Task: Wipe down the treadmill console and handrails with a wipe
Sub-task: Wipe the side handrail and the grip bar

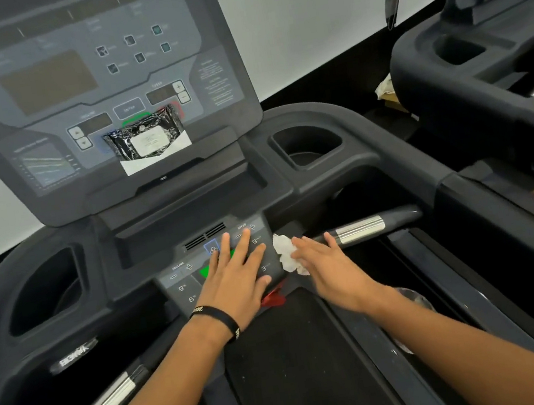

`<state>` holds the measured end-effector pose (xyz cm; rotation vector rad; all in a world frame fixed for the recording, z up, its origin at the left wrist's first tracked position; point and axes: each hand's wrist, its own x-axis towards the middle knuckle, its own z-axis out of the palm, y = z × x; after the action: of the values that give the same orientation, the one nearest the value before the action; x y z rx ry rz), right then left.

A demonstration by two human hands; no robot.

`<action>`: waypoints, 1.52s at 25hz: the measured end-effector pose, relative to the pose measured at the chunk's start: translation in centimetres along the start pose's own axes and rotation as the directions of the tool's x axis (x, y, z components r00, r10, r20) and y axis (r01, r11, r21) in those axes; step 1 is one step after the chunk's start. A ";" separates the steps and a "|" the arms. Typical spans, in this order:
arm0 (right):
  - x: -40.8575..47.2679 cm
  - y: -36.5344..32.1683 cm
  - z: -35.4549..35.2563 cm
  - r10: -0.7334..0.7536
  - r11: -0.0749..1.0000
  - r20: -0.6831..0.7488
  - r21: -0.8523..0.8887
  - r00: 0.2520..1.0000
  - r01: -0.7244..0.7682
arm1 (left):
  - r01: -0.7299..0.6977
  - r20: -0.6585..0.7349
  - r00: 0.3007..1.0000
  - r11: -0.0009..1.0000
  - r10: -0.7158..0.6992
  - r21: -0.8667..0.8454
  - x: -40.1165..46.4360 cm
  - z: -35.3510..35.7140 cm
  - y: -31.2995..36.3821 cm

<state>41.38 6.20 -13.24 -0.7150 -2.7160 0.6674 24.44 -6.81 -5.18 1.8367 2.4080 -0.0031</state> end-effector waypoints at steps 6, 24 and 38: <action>1.6 -0.7 0.7 -0.056 0.928 0.028 -0.366 0.998 0.062 | -0.117 -0.048 0.991 0.985 0.124 0.129 0.5 0.2 -1.9; -1.6 12.5 -8.9 0.245 0.829 0.097 -0.536 0.965 -0.157 | -0.128 0.075 0.992 0.899 0.106 0.420 5.8 0.9 4.8; -2.4 12.5 -8.1 0.086 0.814 -0.004 -0.576 0.996 -0.073 | -0.110 0.208 0.978 0.865 0.006 0.490 8.1 0.1 6.0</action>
<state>51.27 17.57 -12.67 -0.9534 -2.9318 -0.1705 28.07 2.58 -5.64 1.9759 2.3527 -0.8439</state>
